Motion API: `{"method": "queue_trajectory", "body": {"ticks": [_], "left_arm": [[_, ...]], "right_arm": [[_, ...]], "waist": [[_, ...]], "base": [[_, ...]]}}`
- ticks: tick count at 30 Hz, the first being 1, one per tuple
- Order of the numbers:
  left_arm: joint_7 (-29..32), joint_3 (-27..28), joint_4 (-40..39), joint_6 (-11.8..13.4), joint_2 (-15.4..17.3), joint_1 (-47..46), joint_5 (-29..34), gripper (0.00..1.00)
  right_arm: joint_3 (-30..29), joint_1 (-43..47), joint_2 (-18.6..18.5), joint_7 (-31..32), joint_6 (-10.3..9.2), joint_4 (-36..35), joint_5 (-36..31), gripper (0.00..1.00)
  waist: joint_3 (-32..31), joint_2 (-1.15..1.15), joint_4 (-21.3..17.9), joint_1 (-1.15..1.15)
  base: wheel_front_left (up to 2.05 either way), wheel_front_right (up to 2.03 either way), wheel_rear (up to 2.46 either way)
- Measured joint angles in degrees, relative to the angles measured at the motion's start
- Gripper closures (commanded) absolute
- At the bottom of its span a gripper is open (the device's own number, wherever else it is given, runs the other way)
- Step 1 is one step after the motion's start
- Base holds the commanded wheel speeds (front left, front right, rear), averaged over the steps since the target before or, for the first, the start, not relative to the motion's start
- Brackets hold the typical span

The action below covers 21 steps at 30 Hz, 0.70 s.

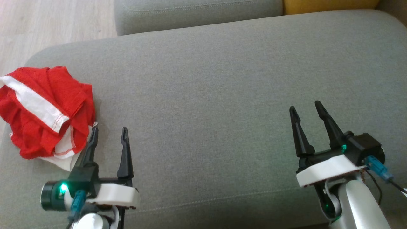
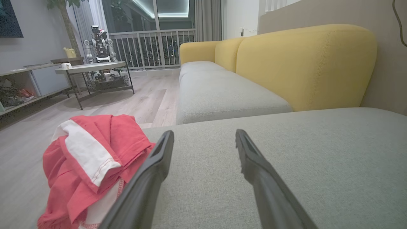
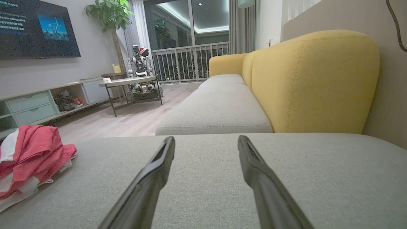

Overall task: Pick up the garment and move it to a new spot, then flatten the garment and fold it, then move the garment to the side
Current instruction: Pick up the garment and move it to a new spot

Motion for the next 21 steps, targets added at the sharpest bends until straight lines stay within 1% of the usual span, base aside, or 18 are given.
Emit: {"method": "queue_trajectory", "body": {"ticks": [4, 6, 7, 9, 10, 13, 16, 17, 21], "left_arm": [[0.0, 2.4, 1.4, -3.0, -1.9, 0.6, 1.1, 0.0], [0.0, 4.1, 2.2, -5.0, -3.1, 0.7, 1.9, 0.0], [0.0, 4.6, 2.5, -5.5, -3.5, 0.7, 2.2, 0.0], [0.0, 4.6, 2.5, -5.5, -3.5, 0.7, 2.2, 0.0], [0.0, 5.6, 2.7, -6.4, -4.1, 0.7, 2.8, 0.0], [0.0, 7.0, 2.9, -7.9, -5.0, 0.7, 3.8, 0.0], [0.0, 7.8, 3.2, -8.6, -5.5, 0.7, 4.2, 0.0], [0.0, 8.5, 3.4, -9.4, -5.8, 0.7, 4.7, 0.0], [0.0, 9.6, 3.7, -10.4, -6.4, 0.6, 5.4, 0.0]], "right_arm": [[0.0, 0.0, 0.0, 0.0, 0.0, 0.5, 2.7, 0.0], [0.0, 0.0, 0.0, 0.0, 0.0, 1.0, 3.5, 0.0], [0.0, 0.0, 0.0, 0.0, 0.0, 1.0, 3.5, 0.0], [0.0, 0.0, 0.0, 0.0, 0.0, 1.0, 3.5, 0.0], [0.0, -0.1, 0.0, 0.0, 0.0, 1.0, 3.5, 0.0], [0.0, -0.1, 0.0, 0.0, 0.0, 1.0, 3.5, 0.0], [-0.1, -0.2, 0.0, 0.0, 0.0, 1.0, 3.5, 0.0], [-0.1, -0.3, 0.0, 0.0, 0.0, 1.0, 3.5, 0.0], [-0.1, -0.3, 0.0, 0.0, 0.0, 1.0, 2.9, 0.0]], "waist": [[0.0, 0.0, -0.1, 0.0], [0.1, 0.0, -0.1, 0.0], [0.1, 0.0, -0.1, 0.0], [0.1, 0.0, -0.1, 0.0], [0.2, 0.0, -0.1, 0.0], [0.3, 0.0, 0.0, 0.0], [0.3, 0.0, 0.0, 0.0], [0.3, 0.0, 0.0, 0.0], [0.3, 0.0, 0.5, 0.0]], "base": [[0.0, 0.0, 0.0], [0.0, 0.0, 0.0], [0.0, 0.0, 0.0], [0.0, 0.0, 0.0], [0.0, 0.0, 0.0], [0.0, 0.0, 0.0], [0.0, 0.0, 0.0], [0.0, 0.0, 0.0], [0.0, 0.0, 0.0]]}}
